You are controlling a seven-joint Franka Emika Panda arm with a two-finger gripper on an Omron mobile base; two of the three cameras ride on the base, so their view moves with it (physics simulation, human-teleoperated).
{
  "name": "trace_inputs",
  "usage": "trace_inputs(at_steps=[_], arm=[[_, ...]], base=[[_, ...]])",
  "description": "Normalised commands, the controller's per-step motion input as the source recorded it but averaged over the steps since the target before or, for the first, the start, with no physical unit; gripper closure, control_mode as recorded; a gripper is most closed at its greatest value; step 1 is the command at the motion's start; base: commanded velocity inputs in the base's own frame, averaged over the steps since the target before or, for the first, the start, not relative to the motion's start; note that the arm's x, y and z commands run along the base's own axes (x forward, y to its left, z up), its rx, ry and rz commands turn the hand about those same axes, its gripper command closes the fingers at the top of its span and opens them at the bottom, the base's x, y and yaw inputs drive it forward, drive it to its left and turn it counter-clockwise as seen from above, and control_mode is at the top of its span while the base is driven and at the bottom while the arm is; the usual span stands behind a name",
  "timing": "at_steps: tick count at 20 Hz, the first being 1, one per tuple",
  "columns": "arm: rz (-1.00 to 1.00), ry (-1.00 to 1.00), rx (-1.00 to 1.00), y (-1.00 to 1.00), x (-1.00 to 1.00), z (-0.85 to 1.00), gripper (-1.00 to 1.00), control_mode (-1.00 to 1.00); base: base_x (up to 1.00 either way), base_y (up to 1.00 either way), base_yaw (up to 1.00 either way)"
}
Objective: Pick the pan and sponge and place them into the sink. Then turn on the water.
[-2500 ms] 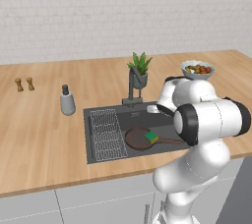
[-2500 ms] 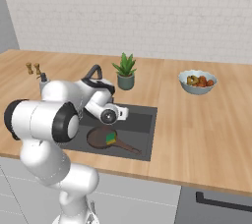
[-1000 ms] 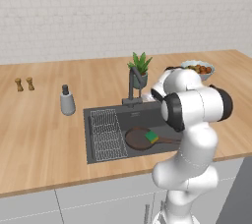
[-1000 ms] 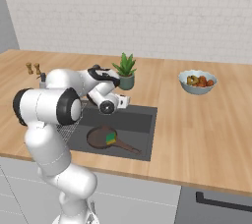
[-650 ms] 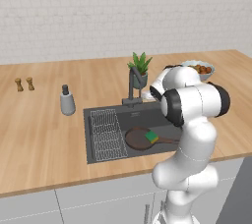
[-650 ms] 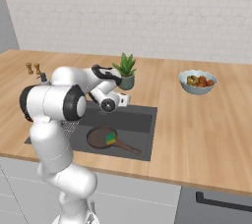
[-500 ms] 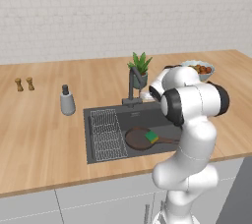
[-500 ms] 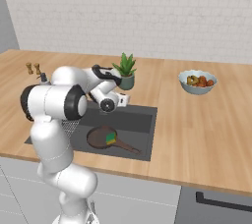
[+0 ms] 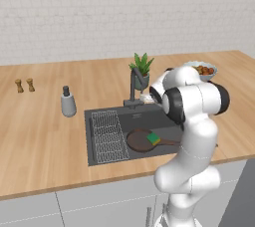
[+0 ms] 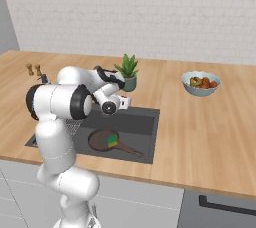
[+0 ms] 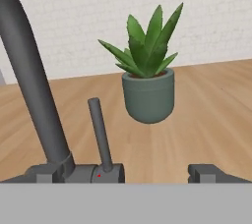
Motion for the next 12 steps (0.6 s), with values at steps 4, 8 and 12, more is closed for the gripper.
trace_inputs(at_steps=[4,8,12], arm=[[0.0,0.0,0.0,0.0,0.25,0.0,-1.0,-1.0],[0.0,-0.01,0.0,0.0,0.12,0.0,-1.0,-1.0],[0.0,-0.01,0.0,0.0,0.16,0.0,-1.0,-1.0]], base=[[0.0,0.0,0.0],[0.0,0.0,0.0],[0.0,0.0,0.0]])
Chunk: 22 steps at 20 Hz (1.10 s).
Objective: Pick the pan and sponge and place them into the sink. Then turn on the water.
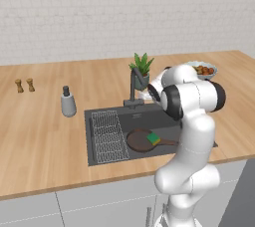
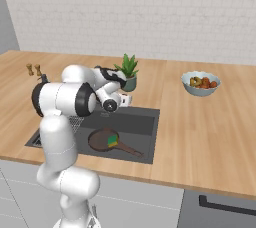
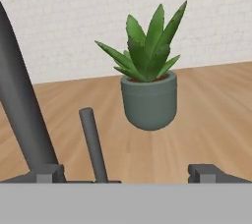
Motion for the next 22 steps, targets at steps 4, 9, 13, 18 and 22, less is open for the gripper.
trace_inputs(at_steps=[4,9,13,18,22], arm=[[0.0,0.0,0.0,0.0,0.2,0.0,-1.0,-1.0],[0.0,0.0,0.0,0.0,0.17,0.0,-1.0,-1.0],[0.0,0.0,0.0,0.0,0.06,0.0,-1.0,-1.0],[0.0,0.0,0.0,0.02,0.06,0.0,-1.0,-1.0],[0.0,0.0,0.0,0.05,0.13,0.0,-1.0,-1.0]], base=[[0.0,0.0,0.0],[0.0,0.0,0.0],[0.0,0.0,0.0],[0.0,0.0,0.0],[0.0,0.0,0.0]])
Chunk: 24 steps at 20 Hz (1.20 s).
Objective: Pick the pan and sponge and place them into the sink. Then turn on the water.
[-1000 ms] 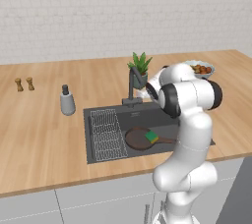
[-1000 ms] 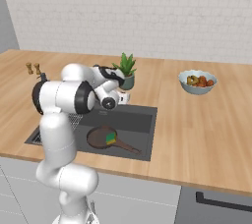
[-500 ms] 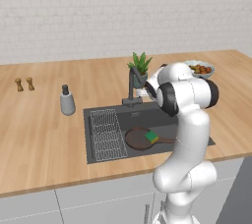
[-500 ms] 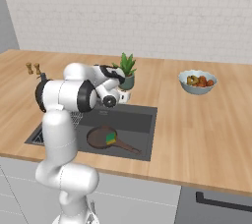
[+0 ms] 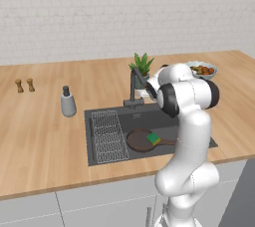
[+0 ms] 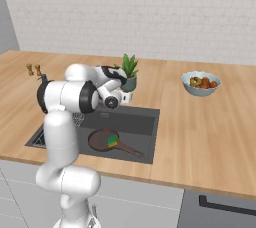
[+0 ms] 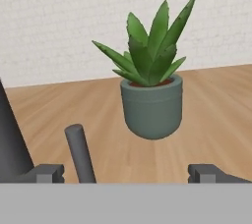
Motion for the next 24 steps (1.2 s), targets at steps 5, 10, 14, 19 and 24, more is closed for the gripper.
trace_inputs(at_steps=[5,10,14,19,24], arm=[[0.0,0.0,0.0,0.07,0.09,0.0,-1.0,-1.0],[0.0,0.0,0.0,0.06,0.05,0.0,-1.0,-1.0],[0.0,0.0,0.0,0.01,0.07,0.0,-1.0,-1.0],[0.0,0.0,0.0,0.0,0.09,0.0,-1.0,-1.0],[0.0,0.0,0.0,0.0,0.07,0.0,-1.0,-1.0]], base=[[0.0,0.0,0.0],[0.0,0.0,0.0],[0.0,0.0,0.0],[0.0,0.0,0.0],[0.0,0.0,0.0]])
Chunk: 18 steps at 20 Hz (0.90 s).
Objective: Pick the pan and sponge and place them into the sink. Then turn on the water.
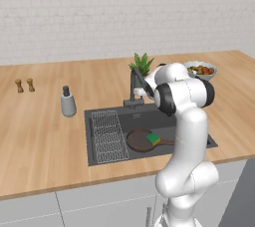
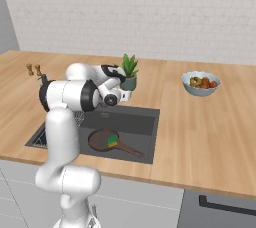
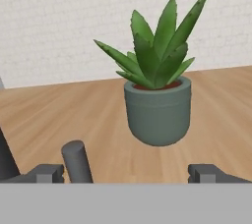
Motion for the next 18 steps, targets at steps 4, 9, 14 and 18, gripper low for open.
trace_inputs(at_steps=[4,9,14,18], arm=[[0.0,0.0,0.0,0.0,0.05,0.0,-1.0,-1.0],[0.0,0.0,0.0,0.0,0.02,0.0,-1.0,-1.0],[0.0,0.0,0.0,0.0,0.04,0.0,-1.0,-1.0],[0.0,0.0,0.0,0.0,0.15,0.0,-1.0,-1.0]], base=[[0.0,0.0,0.0],[0.0,0.0,0.0],[0.0,0.0,0.0],[0.0,0.0,0.0]])
